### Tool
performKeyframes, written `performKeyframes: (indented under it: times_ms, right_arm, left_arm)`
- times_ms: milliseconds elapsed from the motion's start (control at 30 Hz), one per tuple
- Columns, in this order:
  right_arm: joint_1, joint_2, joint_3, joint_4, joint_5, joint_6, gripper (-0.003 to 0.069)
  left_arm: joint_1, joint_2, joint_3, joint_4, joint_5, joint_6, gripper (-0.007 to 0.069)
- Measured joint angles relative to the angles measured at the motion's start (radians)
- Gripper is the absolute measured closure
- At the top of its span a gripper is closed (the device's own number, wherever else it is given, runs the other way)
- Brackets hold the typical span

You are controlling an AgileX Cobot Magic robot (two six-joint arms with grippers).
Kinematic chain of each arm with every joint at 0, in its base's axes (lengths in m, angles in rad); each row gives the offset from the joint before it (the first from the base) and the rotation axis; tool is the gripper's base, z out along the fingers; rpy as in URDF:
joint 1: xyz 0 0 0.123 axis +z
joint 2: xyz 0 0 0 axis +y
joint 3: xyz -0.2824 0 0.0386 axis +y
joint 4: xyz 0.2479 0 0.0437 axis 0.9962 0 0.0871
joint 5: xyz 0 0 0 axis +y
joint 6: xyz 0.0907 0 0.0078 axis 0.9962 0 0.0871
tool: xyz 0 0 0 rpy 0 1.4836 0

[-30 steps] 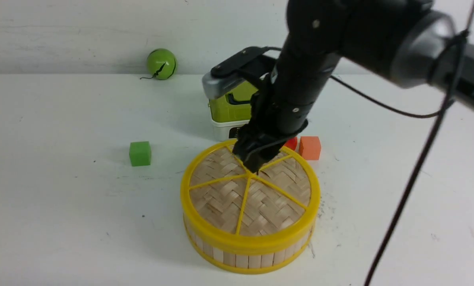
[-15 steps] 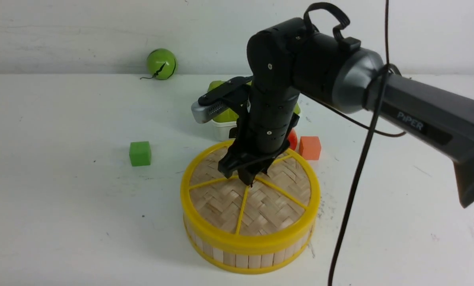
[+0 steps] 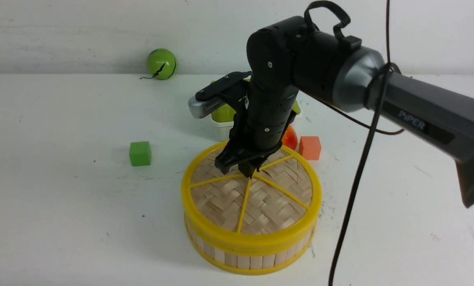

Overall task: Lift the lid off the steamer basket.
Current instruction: Use the right arm to lift the lid of the steamer, then use the right arm to place the steamer lid on the table

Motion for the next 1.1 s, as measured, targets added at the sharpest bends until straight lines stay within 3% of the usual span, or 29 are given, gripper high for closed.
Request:
performKeyframes:
  times_ms: [200,300,400,433,500,533,700,833,1100]
  right_arm:
    - [-0.021,-0.174,0.008,-0.070,0.025,-0.006,0.0550]
    - [-0.083,-0.296,0.055,-0.072,0.025,-0.006,0.0550]
    - [-0.215,-0.423,0.199,-0.080,0.027,0.007,0.0550]
    - [-0.215,-0.429,0.209,-0.082,0.027,0.008,0.0550]
    - [-0.331,-0.480,0.364,-0.092,0.025,0.013,0.0550]
    - [-0.331,-0.482,0.375,-0.092,0.025,0.013,0.0550]
    - [-0.476,-0.477,0.621,-0.037,-0.168,0.016,0.0550]
    - [-0.510,-0.420,0.726,-0.006,-0.338,0.016,0.0550]
    - [-0.515,-0.307,0.749,-0.002,-0.434,0.016,0.0550]
  left_arm:
    - [0.000,0.000,0.000,0.000,0.000,0.000,0.0385]
    - [0.000,0.000,0.000,0.000,0.000,0.000,0.0385]
    - [0.000,0.000,0.000,0.000,0.000,0.000,0.0385]
    - [0.000,0.000,0.000,0.000,0.000,0.000,0.0385]
    - [0.000,0.000,0.000,0.000,0.000,0.000,0.0385]
    - [0.000,0.000,0.000,0.000,0.000,0.000,0.0385]
    - [0.000,0.000,0.000,0.000,0.000,0.000,0.0385]
    - [0.000,0.000,0.000,0.000,0.000,0.000,0.0385]
    - [0.000,0.000,0.000,0.000,0.000,0.000,0.0385]
